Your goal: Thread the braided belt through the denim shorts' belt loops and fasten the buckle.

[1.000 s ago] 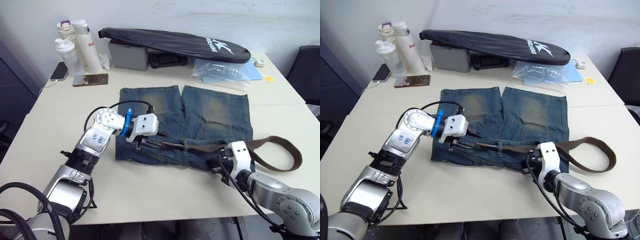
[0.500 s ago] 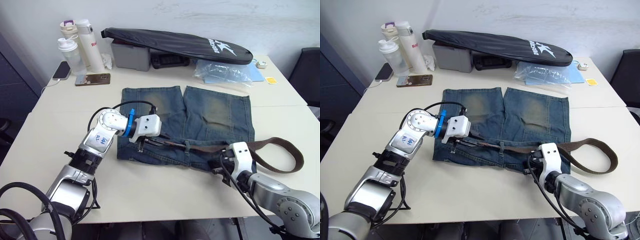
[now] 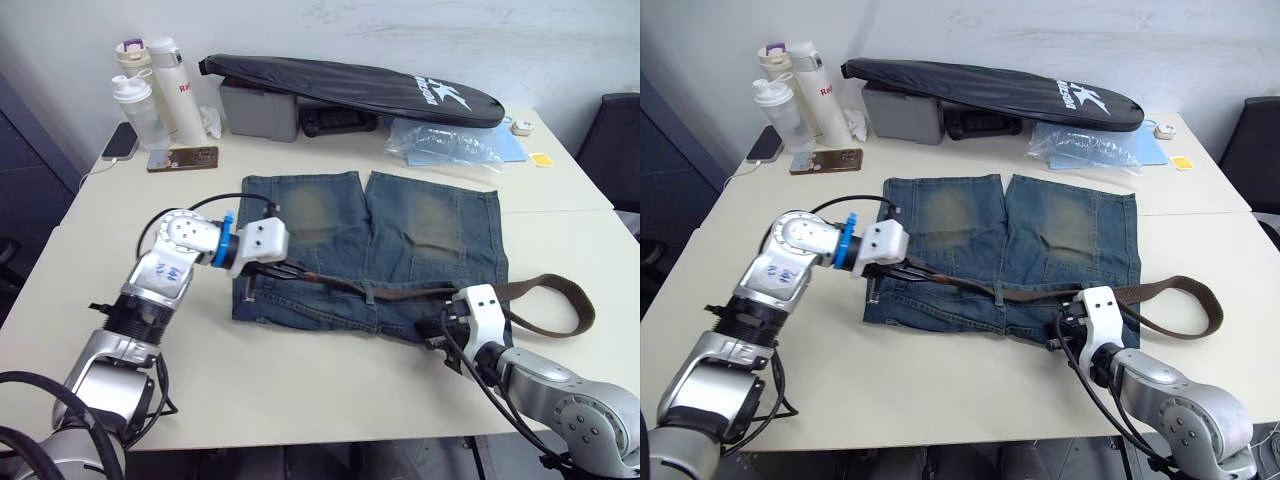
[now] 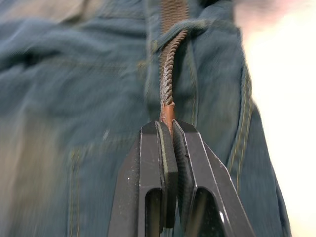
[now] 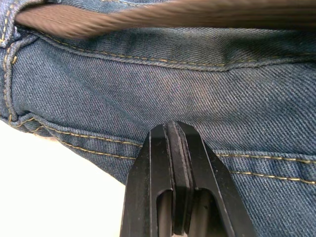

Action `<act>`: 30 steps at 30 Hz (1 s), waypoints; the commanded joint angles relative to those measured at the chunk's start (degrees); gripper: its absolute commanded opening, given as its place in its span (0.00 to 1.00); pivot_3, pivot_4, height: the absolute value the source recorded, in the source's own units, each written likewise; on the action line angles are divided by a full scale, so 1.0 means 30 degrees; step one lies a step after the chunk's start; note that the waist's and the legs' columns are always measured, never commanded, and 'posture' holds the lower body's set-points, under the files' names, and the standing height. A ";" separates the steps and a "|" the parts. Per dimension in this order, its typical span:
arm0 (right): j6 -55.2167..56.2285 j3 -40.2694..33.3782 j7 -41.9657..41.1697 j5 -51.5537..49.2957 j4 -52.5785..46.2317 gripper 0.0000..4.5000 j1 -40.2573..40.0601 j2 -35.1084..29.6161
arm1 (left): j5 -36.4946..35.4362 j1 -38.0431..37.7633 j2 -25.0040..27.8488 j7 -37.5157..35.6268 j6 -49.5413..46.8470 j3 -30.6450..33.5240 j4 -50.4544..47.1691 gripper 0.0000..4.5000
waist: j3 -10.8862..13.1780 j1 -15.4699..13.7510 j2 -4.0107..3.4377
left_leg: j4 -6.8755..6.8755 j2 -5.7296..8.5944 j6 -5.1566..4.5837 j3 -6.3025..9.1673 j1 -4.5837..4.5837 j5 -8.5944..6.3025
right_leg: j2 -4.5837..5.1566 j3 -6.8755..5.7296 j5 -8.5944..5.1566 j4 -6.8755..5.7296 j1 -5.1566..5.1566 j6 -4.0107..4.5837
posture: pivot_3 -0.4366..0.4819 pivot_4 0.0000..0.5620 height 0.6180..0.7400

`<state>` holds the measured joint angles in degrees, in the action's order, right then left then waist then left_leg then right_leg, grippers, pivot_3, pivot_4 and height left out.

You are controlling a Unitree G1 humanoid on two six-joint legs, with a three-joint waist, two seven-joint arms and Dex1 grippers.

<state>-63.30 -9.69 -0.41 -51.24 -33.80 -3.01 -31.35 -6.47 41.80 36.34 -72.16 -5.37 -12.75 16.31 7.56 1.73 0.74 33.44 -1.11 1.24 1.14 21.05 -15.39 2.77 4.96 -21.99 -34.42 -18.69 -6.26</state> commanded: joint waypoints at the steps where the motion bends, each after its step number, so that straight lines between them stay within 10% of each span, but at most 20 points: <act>1: -0.1146 0.0129 0.0356 0.1096 0.1365 0.00 -0.0397 -0.0177 | -0.0203 -0.0290 0.0619 0.0239 -0.0420 0.0844 -0.0431 0.01 | -0.0009 -0.0001 0.0031 | 0.0000 0.0000 0.0001 0.0001 0.0001 0.0000 | 0.0004 -0.0003 -0.0002 0.0001 -0.0001 0.0004 | 0.48 0.27 1.00; 15: -0.1598 0.0193 -0.0369 0.1300 0.0961 0.00 -0.0049 -0.0275 | -0.0364 -0.1260 0.0927 0.1743 -0.1406 0.1616 -0.0467 0.01 | -0.0045 0.0008 0.0042 | -0.0088 0.0014 0.0009 -0.0007 0.0010 -0.0004 | 0.0069 -0.0040 -0.0007 0.0065 -0.0033 0.0062 | 0.48 0.27 1.00; 25: 0.2131 -0.0872 -0.6283 0.1995 -0.3563 0.00 -0.0588 -0.4824 | -0.2492 0.0263 0.2862 -0.2027 -0.4144 0.2342 0.0116 0.95 | 0.0035 -0.0098 -0.0120 | -0.0120 0.0094 0.0011 -0.0013 0.0183 0.0000 | 0.0109 -0.0081 -0.0009 -0.0071 -0.0291 0.0063 | 0.48 0.27 1.00; 30: 0.1739 -0.3250 -1.0101 0.1127 -0.4692 0.14 -0.1896 -0.8738 | -0.4683 0.0786 0.3443 -0.3808 -0.7917 0.2639 -0.1455 1.00 | 0.0066 -0.0083 -0.0167 | -0.0072 0.0098 0.0004 -0.0017 0.0170 0.0000 | 0.0034 -0.0083 -0.0001 -0.0082 -0.0212 0.0033 | 0.48 0.27 1.00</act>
<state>-57.29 -16.15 -27.03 -46.29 -45.28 -8.01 -55.96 -17.33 43.78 45.75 -81.74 -25.40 -6.30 14.87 7.76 1.48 0.24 33.26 -0.82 1.25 1.09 21.54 -15.39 2.82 4.73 -21.98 -34.66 -19.28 -6.18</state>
